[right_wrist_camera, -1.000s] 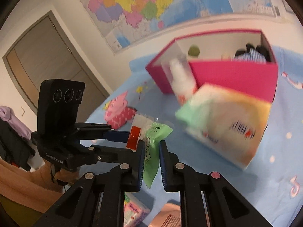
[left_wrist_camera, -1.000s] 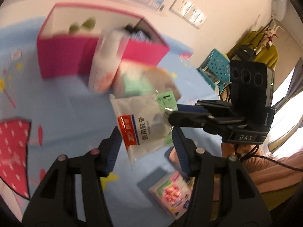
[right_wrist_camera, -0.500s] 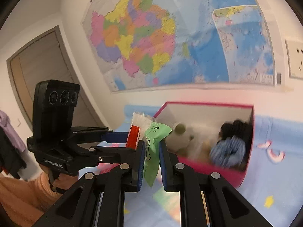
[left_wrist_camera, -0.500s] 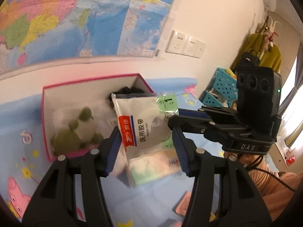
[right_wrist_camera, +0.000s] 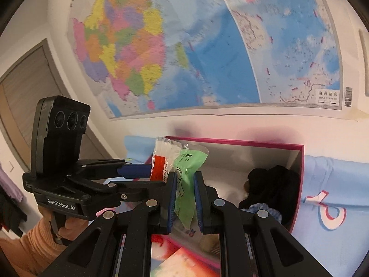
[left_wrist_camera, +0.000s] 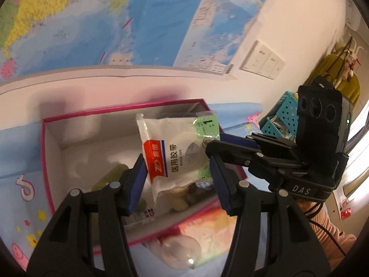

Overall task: Organize soft objects
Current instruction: 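Carry the tape package over the pink box, then lower the tape package into the pink box and open the right gripper, then move the right gripper to the pink hand-cream pouch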

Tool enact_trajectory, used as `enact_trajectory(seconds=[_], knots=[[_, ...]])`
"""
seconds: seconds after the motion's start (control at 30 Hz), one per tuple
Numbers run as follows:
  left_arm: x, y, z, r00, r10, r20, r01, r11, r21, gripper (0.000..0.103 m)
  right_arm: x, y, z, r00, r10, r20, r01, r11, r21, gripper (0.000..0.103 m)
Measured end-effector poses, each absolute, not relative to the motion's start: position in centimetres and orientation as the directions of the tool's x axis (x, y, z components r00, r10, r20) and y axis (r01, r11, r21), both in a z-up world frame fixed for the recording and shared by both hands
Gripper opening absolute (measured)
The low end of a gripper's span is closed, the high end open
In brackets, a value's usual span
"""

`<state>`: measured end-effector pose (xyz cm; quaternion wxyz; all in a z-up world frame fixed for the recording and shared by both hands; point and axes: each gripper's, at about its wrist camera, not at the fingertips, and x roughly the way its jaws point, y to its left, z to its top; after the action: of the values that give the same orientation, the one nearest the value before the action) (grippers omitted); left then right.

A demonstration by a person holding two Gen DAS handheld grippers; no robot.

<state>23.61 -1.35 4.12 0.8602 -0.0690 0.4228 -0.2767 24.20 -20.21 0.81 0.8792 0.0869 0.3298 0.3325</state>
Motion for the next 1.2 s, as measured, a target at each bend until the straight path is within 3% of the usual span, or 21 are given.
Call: enact_trajectory(seconds=[0.2,0.43,0.67,0.8,1.0,1.07,1.2], knots=[[26.1,-1.8,2.3,0.469,-0.476,-0.744,0.354,0.873,-0.335,0.057,26.8,-20.5,-0.4,0.577,0.607,-0.546,-0.462,0.794,0.396,0.018],[26.9,-1.5,1.1,0.447,-0.459,-0.768,0.32,0.883,-0.343,0.057,26.9,-21.1,-2.9,0.564,0.528,-0.635,-0.382,0.849,0.366,0.024],[25.7,-0.4,1.7,0.476,-0.445,-0.759,0.307,0.892,-0.331,0.058,24.1,-22.2,-2.3,0.587,0.531,-0.612,-0.382,0.847,0.368,0.024],[23.2,0.0,3.4,0.526,-0.444,-0.726,0.332,0.892,-0.305,0.058,22.0,-23.1,-1.2,0.596,0.552,-0.583,-0.402,0.834,0.379,0.026],[15.6,0.6,6.8,0.591,-0.502,-0.631,0.441,0.856,-0.269,0.059,16.7,-24.6,0.8,0.58,0.619,-0.529,-0.485,0.784,0.387,0.037],[13.5,0.4,6.9,0.584,-0.516,-0.627,0.469,0.845,-0.259,0.065,14.7,-24.9,0.9,0.561,0.639,-0.526,-0.517,0.767,0.381,0.038],[8.9,-0.7,5.5,0.528,-0.551,-0.646,0.532,0.808,-0.254,0.065,10.7,-25.1,-0.2,0.504,0.664,-0.552,-0.551,0.74,0.386,0.044]])
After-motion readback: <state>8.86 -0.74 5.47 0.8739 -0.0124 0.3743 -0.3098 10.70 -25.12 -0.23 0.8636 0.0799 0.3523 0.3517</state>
